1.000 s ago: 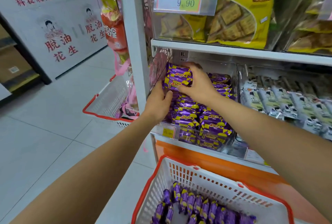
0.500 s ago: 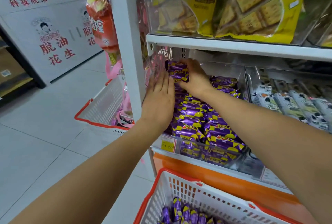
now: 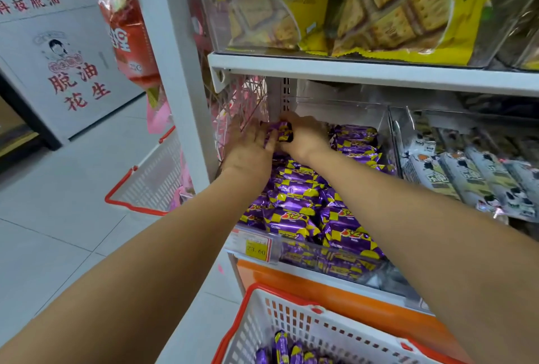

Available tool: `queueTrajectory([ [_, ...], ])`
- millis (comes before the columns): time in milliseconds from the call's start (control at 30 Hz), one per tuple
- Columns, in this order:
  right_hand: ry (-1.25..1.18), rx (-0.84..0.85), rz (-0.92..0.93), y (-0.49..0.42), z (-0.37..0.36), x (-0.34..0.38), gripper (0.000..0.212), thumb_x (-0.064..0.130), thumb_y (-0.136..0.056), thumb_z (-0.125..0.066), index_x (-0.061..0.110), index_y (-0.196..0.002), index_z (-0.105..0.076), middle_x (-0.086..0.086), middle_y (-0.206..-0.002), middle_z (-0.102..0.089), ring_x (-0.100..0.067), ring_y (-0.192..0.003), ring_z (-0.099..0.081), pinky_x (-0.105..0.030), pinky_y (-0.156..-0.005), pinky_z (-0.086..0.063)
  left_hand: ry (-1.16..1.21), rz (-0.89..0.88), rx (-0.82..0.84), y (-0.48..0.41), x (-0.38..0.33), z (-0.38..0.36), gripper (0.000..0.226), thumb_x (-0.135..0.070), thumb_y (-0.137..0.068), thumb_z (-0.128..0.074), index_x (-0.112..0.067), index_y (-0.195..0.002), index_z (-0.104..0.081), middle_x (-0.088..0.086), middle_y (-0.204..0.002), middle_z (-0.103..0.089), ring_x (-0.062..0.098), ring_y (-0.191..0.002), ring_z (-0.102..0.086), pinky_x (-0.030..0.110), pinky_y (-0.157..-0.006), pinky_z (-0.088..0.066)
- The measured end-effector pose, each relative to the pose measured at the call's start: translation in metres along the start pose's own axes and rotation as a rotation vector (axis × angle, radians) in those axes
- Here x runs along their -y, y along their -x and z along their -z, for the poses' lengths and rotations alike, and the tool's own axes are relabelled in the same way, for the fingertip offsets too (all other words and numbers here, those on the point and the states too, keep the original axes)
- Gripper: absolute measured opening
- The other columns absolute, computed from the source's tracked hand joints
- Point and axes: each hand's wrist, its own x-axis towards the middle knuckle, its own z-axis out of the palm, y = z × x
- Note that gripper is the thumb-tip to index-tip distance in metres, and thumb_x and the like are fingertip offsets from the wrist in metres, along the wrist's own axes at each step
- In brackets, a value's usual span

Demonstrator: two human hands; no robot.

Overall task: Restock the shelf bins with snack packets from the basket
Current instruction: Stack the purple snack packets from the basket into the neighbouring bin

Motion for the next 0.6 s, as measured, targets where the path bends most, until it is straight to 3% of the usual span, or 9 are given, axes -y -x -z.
queueTrajectory([
  [100,0.078,0.019,0.025,0.001,0.001,0.001,0.061,0.029,-0.085,-0.064,0.025,-0.142,-0.041,-0.014,-0.121,-0.061,-0.035,-0.112,-0.056,-0.036,-0.089,-0.046,-0.071,-0.02,0.024,-0.001,-0.002,0.0,0.065,-0.033,-0.101,-0.025,-0.017,-0.155,0.007,0.013,-0.163,0.0,0.033,-0.149,0.006,0.06,-0.115,0.012],
  [200,0.14,0.001,0.005,0.006,0.007,0.0,0.058,0.033,-0.089,-0.059,0.023,-0.143,-0.041,-0.01,-0.14,-0.046,-0.033,-0.129,-0.041,-0.037,-0.098,-0.037,-0.081,-0.04,0.022,-0.002,-0.002,-0.001,0.064,-0.033,-0.102,-0.024,-0.018,-0.155,0.009,0.012,-0.163,0.001,0.033,-0.149,0.004,0.061,-0.115,0.009],
  [300,0.207,-0.037,-0.031,0.01,0.014,0.0,0.05,0.038,-0.093,-0.053,0.021,-0.139,-0.045,-0.009,-0.138,-0.046,-0.032,-0.128,-0.041,-0.04,-0.1,-0.034,-0.094,-0.05,-0.003,-0.002,-0.002,-0.001,0.063,-0.034,-0.102,-0.023,-0.019,-0.155,0.008,0.009,-0.163,0.0,0.034,-0.149,0.005,0.062,-0.115,0.008],
  [400,0.219,0.053,-0.094,0.014,0.014,-0.005,0.049,0.042,-0.098,-0.042,0.023,-0.143,-0.039,-0.01,-0.141,-0.044,-0.033,-0.131,-0.039,-0.046,-0.106,-0.03,-0.098,-0.048,0.003,-0.002,-0.003,0.0,0.067,-0.037,-0.102,-0.027,-0.018,-0.155,0.009,0.01,-0.163,0.002,0.034,-0.149,0.007,0.061,-0.115,0.008],
  [600,0.246,0.092,-0.111,0.022,0.007,-0.011,0.054,0.046,-0.101,-0.031,0.019,-0.149,-0.031,-0.011,-0.152,-0.032,-0.031,-0.14,-0.028,-0.053,-0.115,-0.017,-0.133,-0.055,-0.113,-0.006,-0.003,-0.003,0.06,-0.031,-0.101,-0.029,-0.009,-0.154,-0.011,0.014,-0.152,-0.025,0.032,-0.143,-0.015,0.059,-0.117,-0.004],
])
